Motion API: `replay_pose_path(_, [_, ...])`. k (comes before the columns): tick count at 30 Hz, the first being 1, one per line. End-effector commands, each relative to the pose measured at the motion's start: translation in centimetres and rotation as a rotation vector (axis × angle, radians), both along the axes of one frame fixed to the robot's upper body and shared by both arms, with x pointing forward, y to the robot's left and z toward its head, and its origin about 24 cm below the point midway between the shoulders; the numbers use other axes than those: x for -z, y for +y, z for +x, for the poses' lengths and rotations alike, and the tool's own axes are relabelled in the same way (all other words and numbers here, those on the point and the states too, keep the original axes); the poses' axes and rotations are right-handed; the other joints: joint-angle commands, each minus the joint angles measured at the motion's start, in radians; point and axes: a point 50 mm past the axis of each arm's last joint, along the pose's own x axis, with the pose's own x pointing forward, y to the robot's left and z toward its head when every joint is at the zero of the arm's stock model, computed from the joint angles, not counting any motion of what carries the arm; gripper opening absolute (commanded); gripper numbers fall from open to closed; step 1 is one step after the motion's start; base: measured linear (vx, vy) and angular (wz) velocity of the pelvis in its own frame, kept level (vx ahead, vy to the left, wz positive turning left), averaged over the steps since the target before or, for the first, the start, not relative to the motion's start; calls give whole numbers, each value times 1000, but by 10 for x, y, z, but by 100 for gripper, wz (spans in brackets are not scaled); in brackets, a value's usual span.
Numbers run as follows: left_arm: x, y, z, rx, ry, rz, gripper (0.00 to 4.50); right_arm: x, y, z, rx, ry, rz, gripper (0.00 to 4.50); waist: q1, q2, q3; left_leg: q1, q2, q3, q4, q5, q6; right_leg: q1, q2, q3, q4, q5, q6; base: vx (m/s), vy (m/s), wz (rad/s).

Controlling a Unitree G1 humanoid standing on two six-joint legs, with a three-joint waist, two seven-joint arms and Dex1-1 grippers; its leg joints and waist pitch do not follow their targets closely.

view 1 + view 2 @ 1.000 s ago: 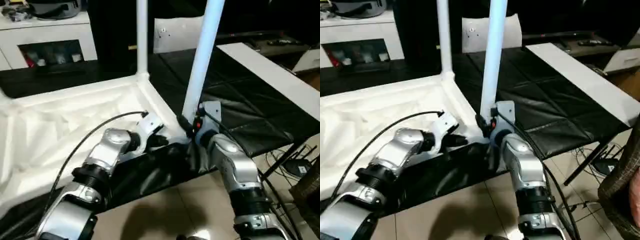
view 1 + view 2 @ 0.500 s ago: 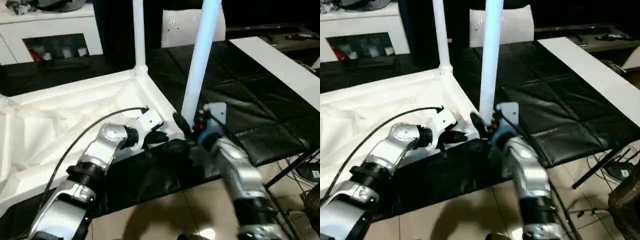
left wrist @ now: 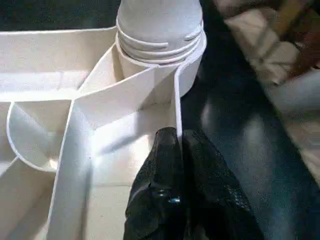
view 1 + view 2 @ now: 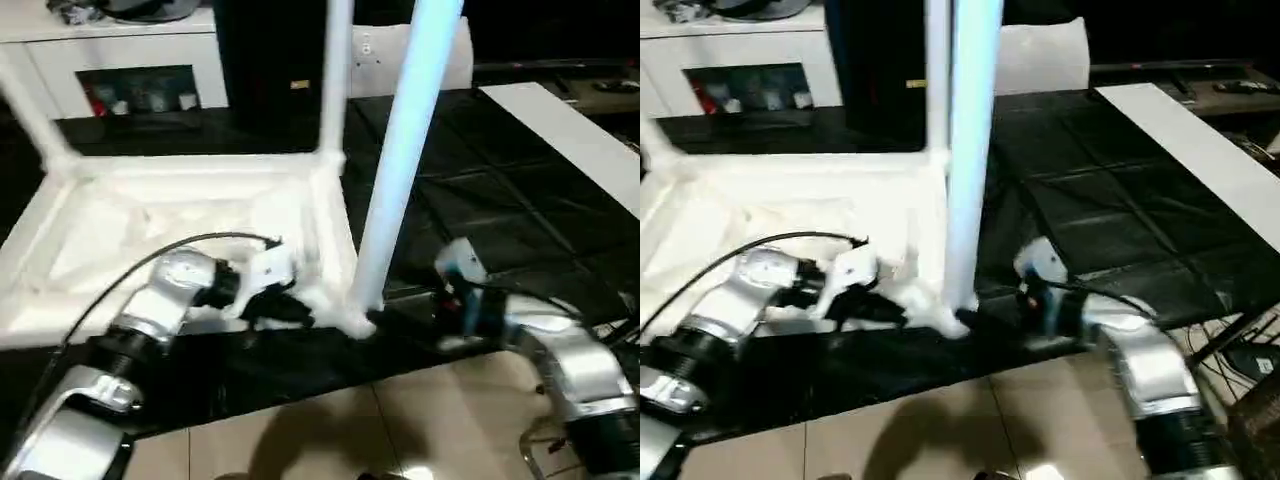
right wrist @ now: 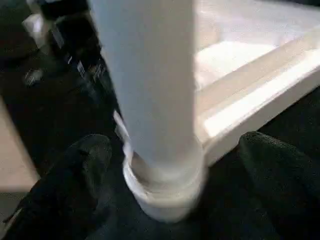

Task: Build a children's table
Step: Rotate leg to tighten

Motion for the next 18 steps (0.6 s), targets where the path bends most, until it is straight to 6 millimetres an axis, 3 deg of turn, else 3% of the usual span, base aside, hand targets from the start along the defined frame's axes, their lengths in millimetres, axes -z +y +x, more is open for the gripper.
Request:
replay_pose_path(1, [3, -7, -9, 116, 29, 30, 0, -5, 5, -1, -72, 0, 7, 449, 0, -5, -59, -13, 17, 14, -61, -91, 78, 73, -54, 59, -59, -254, -155, 0, 0, 0])
replay_pose_path(7, [2, -5, -14, 239, 38, 71, 0, -8, 8, -4, -252, 51, 14, 402, 10, -9, -61, -15, 20, 16, -58, -78, 80, 74, -53, 58, -53, -230, -165, 0, 0, 0])
replay_pose_path(9, [1, -6, -15, 269, 38, 76, 0, -8, 9, -4, -287, 61, 8, 380, 13, -9, -60, -15, 20, 16, -58, -80, 75, 74, -54, 58, -54, -247, -161, 0, 0, 0])
replay_pose_path(10, [1, -7, -15, 275, 39, 77, 0, -8, 10, -4, -295, 65, 7, 374, 15, -14, -61, -16, 20, 16, -57, -78, 74, 74, -54, 58, -54, -250, -158, 0, 0, 0])
replay_pose_path(12, [1, -9, -17, 314, 46, 82, 0, -6, 12, -4, -340, 83, 0, 351, 23, -10, -60, -12, 22, 16, -58, -90, 65, 70, -55, 59, -56, -272, -154, 0, 0, 0])
replay_pose_path(18, [1, -13, -19, 364, 43, 94, 0, -4, 17, -2, -400, 94, -13, 309, 28, -13, -58, -13, 21, 15, -59, -124, 44, 68, -56, 58, -60, -331, -134, 0, 0, 0])
